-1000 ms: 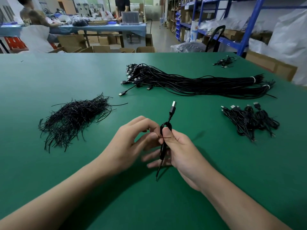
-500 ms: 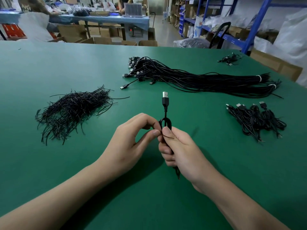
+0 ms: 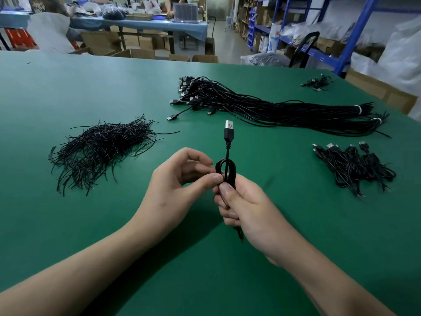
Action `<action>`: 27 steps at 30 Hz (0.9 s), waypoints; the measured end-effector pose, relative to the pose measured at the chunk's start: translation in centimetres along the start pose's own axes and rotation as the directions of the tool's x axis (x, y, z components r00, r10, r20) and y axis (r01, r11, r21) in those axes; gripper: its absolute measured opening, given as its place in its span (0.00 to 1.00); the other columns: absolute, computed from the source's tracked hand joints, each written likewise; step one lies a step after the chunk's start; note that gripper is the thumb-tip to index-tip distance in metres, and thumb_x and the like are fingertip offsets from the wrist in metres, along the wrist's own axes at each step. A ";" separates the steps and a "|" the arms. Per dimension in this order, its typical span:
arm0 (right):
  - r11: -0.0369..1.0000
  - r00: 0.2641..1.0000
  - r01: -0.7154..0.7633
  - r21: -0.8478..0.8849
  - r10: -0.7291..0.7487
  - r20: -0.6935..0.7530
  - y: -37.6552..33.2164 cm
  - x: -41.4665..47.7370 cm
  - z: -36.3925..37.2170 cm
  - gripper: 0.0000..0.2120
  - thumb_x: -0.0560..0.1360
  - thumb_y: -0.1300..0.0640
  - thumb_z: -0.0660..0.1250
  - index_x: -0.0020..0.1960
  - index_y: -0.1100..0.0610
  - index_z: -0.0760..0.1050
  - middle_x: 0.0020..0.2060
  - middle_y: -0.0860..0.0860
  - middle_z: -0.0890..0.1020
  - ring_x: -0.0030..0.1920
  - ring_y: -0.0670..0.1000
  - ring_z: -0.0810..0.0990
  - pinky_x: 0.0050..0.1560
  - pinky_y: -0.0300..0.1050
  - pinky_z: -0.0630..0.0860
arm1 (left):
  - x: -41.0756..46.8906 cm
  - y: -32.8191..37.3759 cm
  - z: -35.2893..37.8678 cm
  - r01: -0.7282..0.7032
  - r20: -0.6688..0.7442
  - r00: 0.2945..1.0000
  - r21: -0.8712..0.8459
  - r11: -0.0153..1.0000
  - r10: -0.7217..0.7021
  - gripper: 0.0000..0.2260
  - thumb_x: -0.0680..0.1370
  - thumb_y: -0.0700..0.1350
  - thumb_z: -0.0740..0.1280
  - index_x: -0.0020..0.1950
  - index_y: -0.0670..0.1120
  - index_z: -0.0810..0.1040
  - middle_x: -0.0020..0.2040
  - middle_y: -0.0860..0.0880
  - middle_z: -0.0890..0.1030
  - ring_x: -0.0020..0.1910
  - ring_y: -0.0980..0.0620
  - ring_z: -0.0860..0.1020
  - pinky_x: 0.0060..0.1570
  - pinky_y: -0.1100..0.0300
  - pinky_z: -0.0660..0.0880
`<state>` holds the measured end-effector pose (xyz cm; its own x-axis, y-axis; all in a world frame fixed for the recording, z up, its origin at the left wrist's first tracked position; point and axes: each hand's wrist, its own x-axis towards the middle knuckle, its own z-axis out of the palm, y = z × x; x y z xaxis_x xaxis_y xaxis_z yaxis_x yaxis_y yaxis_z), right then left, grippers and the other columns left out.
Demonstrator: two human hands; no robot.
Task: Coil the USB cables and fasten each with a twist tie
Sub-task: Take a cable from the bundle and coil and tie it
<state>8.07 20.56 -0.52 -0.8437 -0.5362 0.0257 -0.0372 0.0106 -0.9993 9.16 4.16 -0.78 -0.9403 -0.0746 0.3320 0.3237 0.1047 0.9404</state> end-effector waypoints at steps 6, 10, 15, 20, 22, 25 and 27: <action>1.000 0.998 0.027 0.010 -0.026 -0.060 0.1 -0.2 0.0 0.13 0.86 0.60 0.53 0.47 0.54 0.73 0.32 0.45 0.68 0.29 0.43 0.63 0.29 0.33 0.63 | -0.2 0.0 0.1 0.017 0.039 0.999 0.032 0.999 -0.018 0.06 0.75 0.48 0.71 0.46 0.47 0.86 0.42 0.49 0.87 0.43 0.54 0.84 0.50 0.61 0.79; 0.998 0.987 0.048 0.031 -0.043 -0.152 0.0 0.0 -0.4 0.12 0.86 0.60 0.54 0.51 0.57 0.75 0.31 0.43 0.69 0.29 0.43 0.63 0.28 0.34 0.63 | -0.4 0.2 0.2 0.033 0.172 0.984 0.030 0.999 -0.038 0.09 0.80 0.47 0.68 0.58 0.53 0.84 0.54 0.55 0.86 0.54 0.61 0.82 0.55 0.68 0.75; 0.998 0.986 0.032 0.057 -0.022 -0.167 0.0 0.0 -0.4 0.13 0.86 0.59 0.54 0.49 0.58 0.75 0.30 0.43 0.69 0.28 0.43 0.62 0.28 0.35 0.62 | -0.3 0.0 0.1 0.057 0.229 0.972 0.009 0.998 -0.058 0.14 0.77 0.45 0.70 0.63 0.48 0.82 0.60 0.49 0.83 0.59 0.52 0.82 0.57 0.64 0.75; 0.992 0.996 0.020 0.126 -0.009 -0.086 -0.2 -0.2 0.1 0.12 0.86 0.60 0.53 0.47 0.58 0.71 0.30 0.46 0.69 0.28 0.46 0.63 0.28 0.41 0.61 | -0.3 0.1 0.0 0.118 0.214 0.972 -0.069 0.991 -0.101 0.16 0.73 0.46 0.71 0.61 0.46 0.83 0.48 0.47 0.86 0.44 0.52 0.84 0.51 0.63 0.78; 0.994 0.998 0.018 0.104 -0.011 -0.067 -0.2 -0.4 0.2 0.12 0.86 0.59 0.53 0.48 0.59 0.71 0.31 0.47 0.70 0.28 0.47 0.66 0.27 0.41 0.66 | -0.4 0.0 0.0 0.146 0.220 0.968 -0.093 0.985 -0.123 0.15 0.74 0.46 0.72 0.60 0.44 0.83 0.40 0.46 0.85 0.39 0.48 0.83 0.49 0.57 0.79; 0.999 0.998 0.030 0.014 -0.029 -0.059 -0.3 -0.5 0.4 0.10 0.86 0.58 0.54 0.50 0.57 0.72 0.31 0.47 0.72 0.30 0.49 0.73 0.27 0.43 0.74 | -0.5 0.1 0.0 0.165 0.242 0.962 -0.140 0.976 -0.128 0.13 0.76 0.45 0.71 0.59 0.44 0.83 0.34 0.42 0.81 0.32 0.44 0.81 0.43 0.56 0.79; 0.999 0.998 0.032 -0.031 -0.034 -0.061 -0.4 -0.6 0.6 0.09 0.86 0.58 0.55 0.54 0.54 0.74 0.32 0.47 0.74 0.31 0.49 0.76 0.26 0.45 0.76 | -0.5 0.2 0.0 0.149 0.244 0.963 -0.128 0.981 -0.115 0.11 0.77 0.45 0.72 0.58 0.45 0.83 0.31 0.42 0.79 0.28 0.44 0.80 0.41 0.59 0.78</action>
<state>8.92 20.40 -0.17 -0.8731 -0.4837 0.0612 -0.0807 0.0197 -0.9965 9.72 4.26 -0.75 -0.9683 0.1578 0.1938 0.1906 -0.0354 0.9810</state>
